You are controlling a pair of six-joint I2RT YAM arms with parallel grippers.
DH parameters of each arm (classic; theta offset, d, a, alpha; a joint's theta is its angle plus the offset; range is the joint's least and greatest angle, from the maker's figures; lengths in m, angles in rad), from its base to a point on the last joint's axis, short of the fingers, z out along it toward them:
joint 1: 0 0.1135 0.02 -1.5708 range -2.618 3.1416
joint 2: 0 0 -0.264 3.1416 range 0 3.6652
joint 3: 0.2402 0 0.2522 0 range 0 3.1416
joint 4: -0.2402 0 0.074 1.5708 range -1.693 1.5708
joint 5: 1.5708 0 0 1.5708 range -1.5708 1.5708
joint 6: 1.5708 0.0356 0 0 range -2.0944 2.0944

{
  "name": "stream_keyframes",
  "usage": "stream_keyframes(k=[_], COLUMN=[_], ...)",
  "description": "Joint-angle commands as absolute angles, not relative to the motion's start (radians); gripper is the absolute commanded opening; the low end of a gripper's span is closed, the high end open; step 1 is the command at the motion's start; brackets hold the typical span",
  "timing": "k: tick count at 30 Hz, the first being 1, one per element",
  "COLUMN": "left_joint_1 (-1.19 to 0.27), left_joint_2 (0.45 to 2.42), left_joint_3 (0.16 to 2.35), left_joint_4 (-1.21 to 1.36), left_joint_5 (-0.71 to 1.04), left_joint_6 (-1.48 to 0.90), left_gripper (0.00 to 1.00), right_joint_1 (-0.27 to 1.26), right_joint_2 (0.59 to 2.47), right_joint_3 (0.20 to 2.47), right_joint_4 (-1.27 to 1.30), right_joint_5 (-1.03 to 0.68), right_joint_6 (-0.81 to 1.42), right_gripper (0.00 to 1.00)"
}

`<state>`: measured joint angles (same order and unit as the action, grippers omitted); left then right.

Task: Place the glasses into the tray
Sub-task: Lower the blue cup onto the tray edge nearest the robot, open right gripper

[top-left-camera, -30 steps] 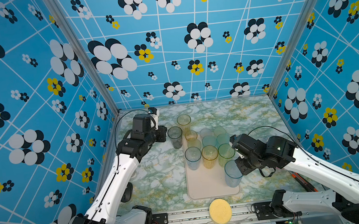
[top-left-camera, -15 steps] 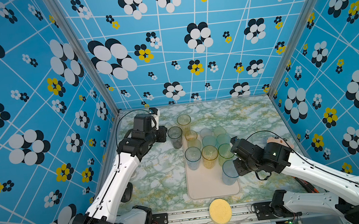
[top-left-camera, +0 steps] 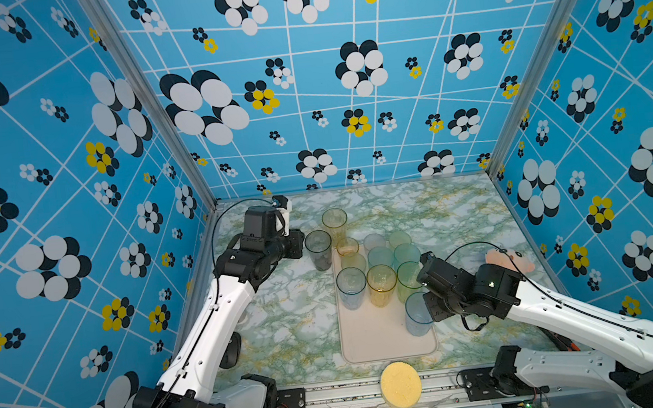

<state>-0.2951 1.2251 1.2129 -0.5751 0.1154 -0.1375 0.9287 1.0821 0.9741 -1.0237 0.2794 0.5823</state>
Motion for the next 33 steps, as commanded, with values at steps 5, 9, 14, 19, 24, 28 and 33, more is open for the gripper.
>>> stream_keyframes(k=[5, 9, 14, 19, 24, 28, 33], left_joint_1=[-0.297, -0.297, -0.297, -0.297, -0.296, -0.298, -0.298], left_joint_2=[1.242, 1.247, 1.250, 1.257, 1.262, 1.262, 1.266], left_joint_3=[1.255, 1.258, 1.258, 1.261, 1.263, 1.264, 1.265], left_joint_4=[-0.598, -0.604, -0.609, -0.614, -0.618, -0.620, -0.624], left_joint_5=[0.113, 0.118, 0.121, 0.127, 0.124, 0.123, 0.122], left_joint_6=[-0.122, -0.123, -0.121, -0.121, -0.118, -0.117, -0.117], left_gripper=[0.37, 0.37, 0.38, 0.38, 0.38, 0.38, 0.38], right_joint_1=[0.933, 0.934, 0.934, 0.934, 0.934, 0.934, 0.933], right_joint_2=[1.085, 1.085, 1.080, 1.083, 1.083, 1.083, 1.080], right_joint_3=[0.949, 0.943, 0.936, 0.933, 0.932, 0.934, 0.937], right_joint_4=[-0.982, -0.989, -1.003, -1.005, -1.003, -1.003, -1.005], right_joint_5=[0.288, 0.287, 0.281, 0.276, 0.279, 0.282, 0.285], right_joint_6=[0.617, 0.625, 0.634, 0.638, 0.638, 0.638, 0.638], right_gripper=[0.00, 0.00, 0.00, 0.02, 0.08, 0.14, 0.19])
